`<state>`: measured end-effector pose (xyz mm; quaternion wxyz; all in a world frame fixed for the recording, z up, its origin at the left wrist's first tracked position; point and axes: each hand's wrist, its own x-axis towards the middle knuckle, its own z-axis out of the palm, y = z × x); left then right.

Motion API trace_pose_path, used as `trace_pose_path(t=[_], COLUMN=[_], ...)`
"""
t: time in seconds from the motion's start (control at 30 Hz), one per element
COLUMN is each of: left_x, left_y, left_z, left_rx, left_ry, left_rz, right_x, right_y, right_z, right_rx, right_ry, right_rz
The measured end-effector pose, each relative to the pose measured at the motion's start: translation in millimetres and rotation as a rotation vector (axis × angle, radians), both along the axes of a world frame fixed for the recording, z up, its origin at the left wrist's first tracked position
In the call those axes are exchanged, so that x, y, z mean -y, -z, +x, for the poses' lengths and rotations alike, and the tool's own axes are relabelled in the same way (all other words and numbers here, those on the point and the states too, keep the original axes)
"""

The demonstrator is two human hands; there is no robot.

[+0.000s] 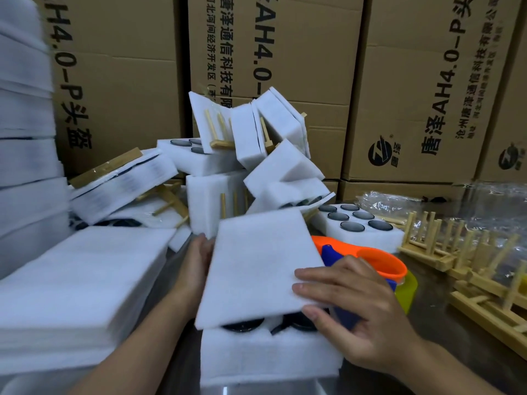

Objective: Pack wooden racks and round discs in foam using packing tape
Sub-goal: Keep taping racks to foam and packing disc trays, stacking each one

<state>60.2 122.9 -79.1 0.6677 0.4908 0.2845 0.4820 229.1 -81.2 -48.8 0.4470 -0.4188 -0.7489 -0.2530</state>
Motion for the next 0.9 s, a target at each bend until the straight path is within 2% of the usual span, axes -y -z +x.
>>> trace_pose_path(t=[0.1,0.37,0.63,0.9], left_x=[3,5,14,18], left_y=[-1,-3,-6,-8], left_z=[1,-5,-3,-3], left_rx=[0.001,-0.044,-0.147,-0.136], left_ry=[0.048,-0.026,0.002,0.007], left_rz=[0.060,-0.007,0.151,0.091], right_x=[-1,1,3,5], right_y=[3,2,-1,-1], right_z=[3,8,9,9], right_rx=[-0.032,-0.096,-0.055,-0.030], right_ry=[-0.036,-0.137,-0.114,-0.102], right_rz=[-0.064,-0.147,-0.176,-0.216])
